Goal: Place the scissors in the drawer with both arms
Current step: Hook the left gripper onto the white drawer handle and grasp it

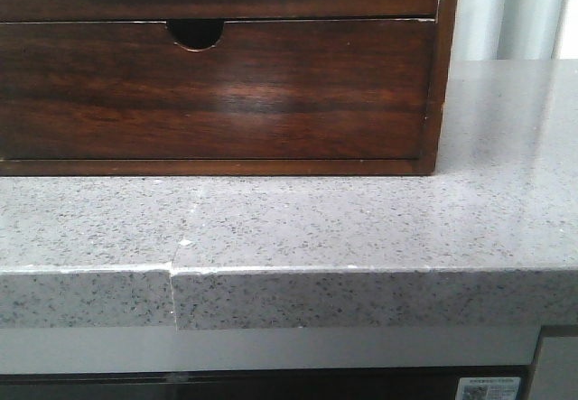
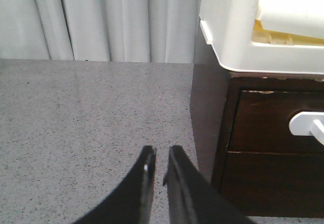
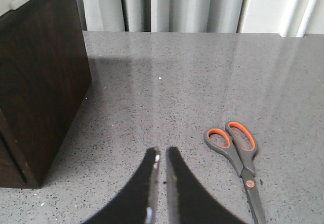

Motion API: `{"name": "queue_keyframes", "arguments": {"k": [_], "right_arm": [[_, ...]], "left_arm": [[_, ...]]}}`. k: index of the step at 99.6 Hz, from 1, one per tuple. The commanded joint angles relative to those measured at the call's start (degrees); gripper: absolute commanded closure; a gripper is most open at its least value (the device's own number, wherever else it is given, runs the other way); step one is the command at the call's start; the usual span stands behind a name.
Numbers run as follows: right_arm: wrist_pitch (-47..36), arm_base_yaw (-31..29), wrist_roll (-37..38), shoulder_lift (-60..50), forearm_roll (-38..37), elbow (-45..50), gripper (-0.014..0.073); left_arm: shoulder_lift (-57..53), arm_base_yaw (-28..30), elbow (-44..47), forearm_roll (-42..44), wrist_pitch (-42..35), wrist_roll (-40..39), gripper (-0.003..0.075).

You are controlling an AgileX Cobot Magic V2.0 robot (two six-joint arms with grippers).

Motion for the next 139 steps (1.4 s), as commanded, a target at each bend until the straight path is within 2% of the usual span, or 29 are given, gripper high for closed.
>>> {"name": "queue_keyframes", "arguments": {"k": [1,12,17,22,41,59,84,94,112,122,139], "right_arm": [[-5.07,-0.24,-0.72,0.78,-1.39,-1.98,0.0480],[-5.09,-0.24,-0.72,0.78,-3.15,-1.98,0.0249],[-5.23,-0.24,-0.72,0.78,-3.15,-1.98,0.0174],[-5.23,-0.24,-0.72,0.78,-3.15,-1.98,0.0134],[-5.11,-0.24,-0.72,0.78,-3.15,-1.98,0.0132],[-5.11,-0.24,-0.72,0.78,-3.15,-1.98,0.0132],[-4.91,-0.24,-0.72,0.78,-3.04,-1.98,0.0132],[-4.91,-0.24,-0.72,0.78,-3.04,-1.98,0.0132],[-4.91,-0.24,-0.72,0.78,-2.67,-1.98,0.0132],[-4.91,-0.24,-0.72,0.78,-2.67,-1.98,0.0132],[-4.91,-0.24,-0.72,0.78,-2.67,-1.98,0.0132]], "left_arm": [[0.87,-0.37,-2.02,2.05,-4.24,-0.57,0.0508],[0.87,-0.37,-2.02,2.74,-4.13,-0.57,0.0253],[0.87,-0.37,-2.02,2.74,-4.13,-0.57,0.0180],[0.87,-0.37,-2.02,2.74,-4.13,-0.57,0.0150],[0.87,-0.37,-2.02,2.63,-4.13,-0.57,0.0156],[0.87,-0.37,-2.02,-1.51,-4.11,-0.57,0.0155],[1.18,-0.37,1.06,-29.39,-11.16,-0.57,0.0155],[2.88,-0.37,3.28,-35.64,-11.89,-0.57,0.0155],[9.83,-0.49,3.66,-43.25,-8.44,-0.03,0.0156],[14.96,-0.49,3.18,-50.29,-5.42,5.89,0.0156],[22.32,-0.49,3.18,-73.64,0.51,25.69,0.0156]]}}
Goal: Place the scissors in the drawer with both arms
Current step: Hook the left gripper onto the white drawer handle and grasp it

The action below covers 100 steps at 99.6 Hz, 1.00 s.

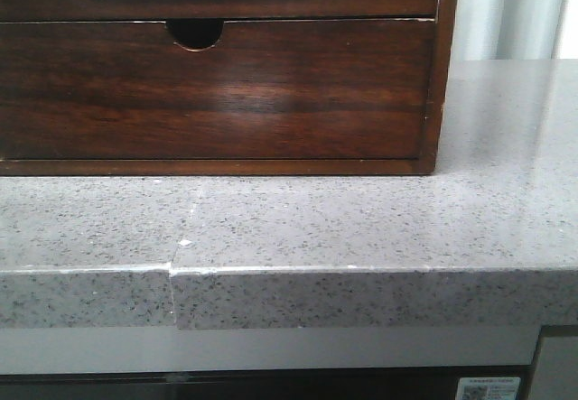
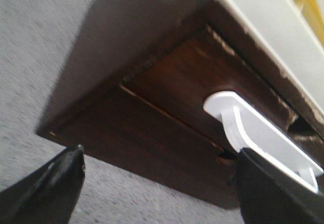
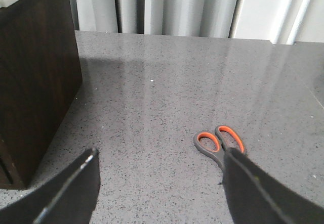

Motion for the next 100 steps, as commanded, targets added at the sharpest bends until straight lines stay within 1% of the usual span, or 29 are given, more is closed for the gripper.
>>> {"name": "queue_keyframes", "arguments": {"k": [1,7,14,26,40,60,78,85,100], "right_arm": [[-4.47,-0.24,-0.72,0.78,-0.20,-1.98,0.0132],[-4.47,-0.24,-0.72,0.78,-0.20,-1.98,0.0132],[-4.47,-0.24,-0.72,0.78,-0.20,-1.98,0.0132],[-4.47,-0.24,-0.72,0.78,-0.20,-1.98,0.0132],[-4.47,-0.24,-0.72,0.78,-0.20,-1.98,0.0132],[-4.47,-0.24,-0.72,0.78,-0.20,-1.98,0.0132],[-4.47,-0.24,-0.72,0.78,-0.20,-1.98,0.0132],[-4.58,-0.24,-0.72,0.78,-0.20,-1.98,0.0132],[-4.58,-0.24,-0.72,0.78,-0.20,-1.98,0.0132]], "left_arm": [[3.00,-0.49,-1.99,-14.13,1.12,10.41,0.0156],[5.13,-0.49,-1.99,-22.54,3.16,17.49,0.0156],[7.56,-0.49,-1.99,-30.00,5.23,24.07,0.0156],[11.40,-0.49,-1.99,-39.13,9.06,31.45,0.0156],[15.33,-0.49,-1.99,-46.78,14.74,37.70,0.0156],[21.03,-0.49,-4.00,-47.08,21.36,38.27,0.0156],[24.24,-0.49,-6.49,-47.08,23.14,38.45,0.0162],[25.22,-0.49,-7.05,-47.08,23.67,38.45,0.0209],[26.16,-0.49,-7.08,-47.08,23.67,38.45,0.0363]]}}
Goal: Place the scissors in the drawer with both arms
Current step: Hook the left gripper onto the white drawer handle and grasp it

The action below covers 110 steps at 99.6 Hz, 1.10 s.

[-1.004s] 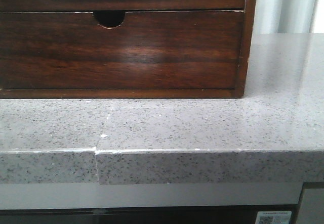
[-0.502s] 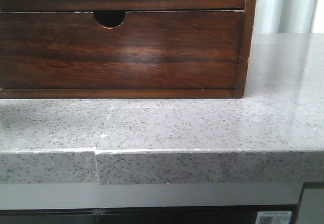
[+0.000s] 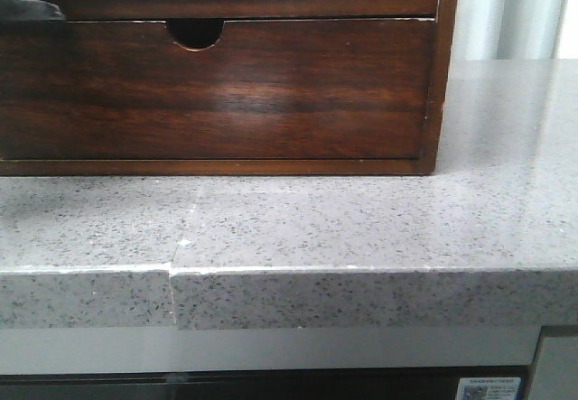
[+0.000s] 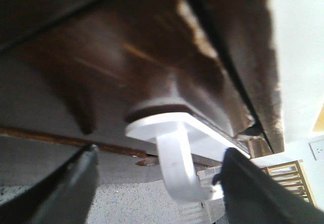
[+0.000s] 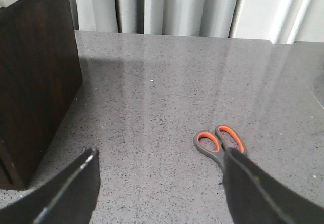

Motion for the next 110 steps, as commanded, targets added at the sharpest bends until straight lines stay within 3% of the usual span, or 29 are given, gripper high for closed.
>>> {"name": "queue_keyframes", "arguments": {"k": [1,23,97,110], "right_arm": [[-4.58,-0.24,-0.72,0.78,-0.20,-1.98,0.0132],[-4.67,-0.24,-0.72,0.78,-0.20,-1.98,0.0132],[-4.53,-0.24,-0.72,0.78,-0.20,-1.98,0.0132],[-4.42,-0.24,-0.72,0.78,-0.20,-1.98,0.0132]], "left_arm": [[-0.62,-0.49,-2.03,-5.66,3.17,0.38,0.0370],[-0.62,-0.49,-2.03,-5.66,3.54,0.25,0.0495],[2.01,-0.49,-4.09,-5.66,6.61,-3.29,0.0497],[2.01,-0.49,-4.09,-5.66,6.61,-3.29,0.0530]]}}
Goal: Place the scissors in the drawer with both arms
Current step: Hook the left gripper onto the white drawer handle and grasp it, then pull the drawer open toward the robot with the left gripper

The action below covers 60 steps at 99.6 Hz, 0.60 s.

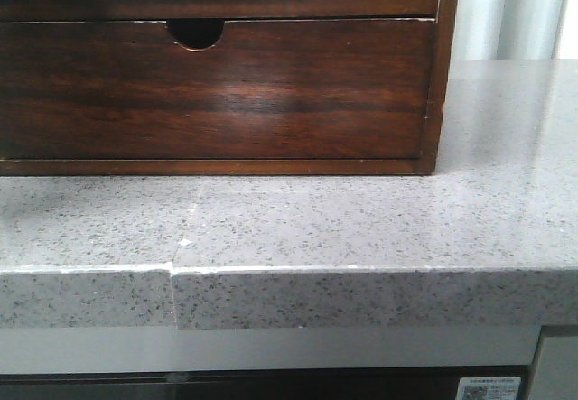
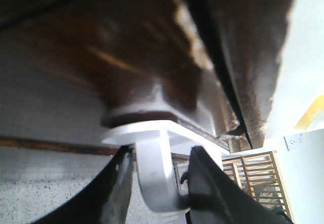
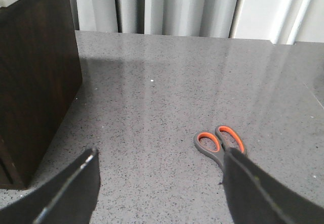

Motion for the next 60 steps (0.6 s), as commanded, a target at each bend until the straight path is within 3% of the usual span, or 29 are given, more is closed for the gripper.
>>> {"name": "queue_keyframes", "arguments": {"k": [1,38,60], "right_arm": [[-4.42,-0.24,-0.72,0.78,-0.20,-1.98,0.0132],[-4.42,-0.24,-0.72,0.78,-0.20,-1.98,0.0132],[-4.42,-0.24,-0.72,0.78,-0.20,-1.98,0.0132]], "left_arm": [[-0.78,-0.46,-1.87,-5.57,2.09,-0.29,0.0534],[-0.78,-0.46,-1.87,-1.63,3.64,-0.29,0.0740],[-3.34,-0.35,0.23,0.83,7.04,-0.17,0.0741]]}}
